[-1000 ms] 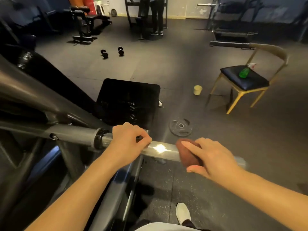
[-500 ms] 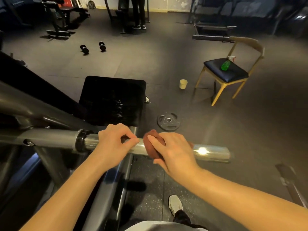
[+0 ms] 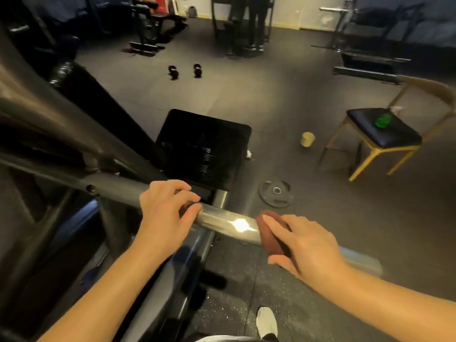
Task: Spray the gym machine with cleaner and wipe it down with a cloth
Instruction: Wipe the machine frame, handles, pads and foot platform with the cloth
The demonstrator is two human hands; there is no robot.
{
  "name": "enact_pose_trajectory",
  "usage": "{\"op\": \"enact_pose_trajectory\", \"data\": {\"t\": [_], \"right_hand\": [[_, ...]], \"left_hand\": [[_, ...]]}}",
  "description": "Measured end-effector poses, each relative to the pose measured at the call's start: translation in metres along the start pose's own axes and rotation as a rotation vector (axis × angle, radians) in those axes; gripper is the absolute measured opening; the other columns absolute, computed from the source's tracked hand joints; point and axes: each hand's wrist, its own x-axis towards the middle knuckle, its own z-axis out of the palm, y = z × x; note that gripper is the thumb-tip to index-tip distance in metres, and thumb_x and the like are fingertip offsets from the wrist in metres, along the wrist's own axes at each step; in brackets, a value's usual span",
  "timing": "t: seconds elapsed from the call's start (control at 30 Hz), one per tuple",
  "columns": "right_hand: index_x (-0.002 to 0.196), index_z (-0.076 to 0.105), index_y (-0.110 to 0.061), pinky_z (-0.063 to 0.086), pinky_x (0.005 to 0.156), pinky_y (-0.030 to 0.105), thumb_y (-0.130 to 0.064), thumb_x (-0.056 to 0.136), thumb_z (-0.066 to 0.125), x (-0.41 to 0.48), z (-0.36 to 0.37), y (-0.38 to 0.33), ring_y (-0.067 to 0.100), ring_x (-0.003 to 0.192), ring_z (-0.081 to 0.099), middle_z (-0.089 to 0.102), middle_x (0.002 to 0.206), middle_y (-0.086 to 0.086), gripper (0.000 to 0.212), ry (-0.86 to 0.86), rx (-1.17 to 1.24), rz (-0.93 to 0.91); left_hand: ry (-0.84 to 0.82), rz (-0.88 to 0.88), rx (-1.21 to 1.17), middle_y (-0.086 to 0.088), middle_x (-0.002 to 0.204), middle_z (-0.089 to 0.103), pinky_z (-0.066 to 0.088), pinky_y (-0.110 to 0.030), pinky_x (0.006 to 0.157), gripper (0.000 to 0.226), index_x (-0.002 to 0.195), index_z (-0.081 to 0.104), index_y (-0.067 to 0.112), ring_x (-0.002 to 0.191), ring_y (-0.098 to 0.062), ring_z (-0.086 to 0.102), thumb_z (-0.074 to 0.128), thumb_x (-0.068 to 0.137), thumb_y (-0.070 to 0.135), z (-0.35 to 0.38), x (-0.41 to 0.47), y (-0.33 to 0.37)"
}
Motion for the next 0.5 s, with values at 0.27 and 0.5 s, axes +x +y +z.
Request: {"op": "enact_pose_trajectory", "data": {"t": [0.27,0.5], "right_hand": [[0.145,0.047,-0.034,0.048,0.076,0.037,-0.067,0.084,0.069,0.147,-0.009,-0.108,0.028,0.108,0.062,0.061,0.121,-0.001,0.073,-0.261,0.304,-0.070],[0.102,0.076,-0.027,0.053,0.075,0.032,-0.063,0.087,0.067,0.183,-0.026,-0.106,0.013,0.084,0.067,0.071,0.090,-0.009,0.040,-0.297,0.524,-0.088]], "left_hand": [[0.245,-0.234,0.049,0.004,0.115,0.066,0.036,-0.031,0.101,0.025,0.112,0.075,0.018,0.113,-0.018,0.049,0.079,0.088,0.013,-0.025,-0.024,-0.044],[0.215,-0.394,-0.105,0.020,0.111,0.061,0.038,-0.010,0.098,0.019,0.109,0.071,0.033,0.109,-0.003,0.055,0.068,0.095,0.020,-0.037,-0.033,-0.034]]}}
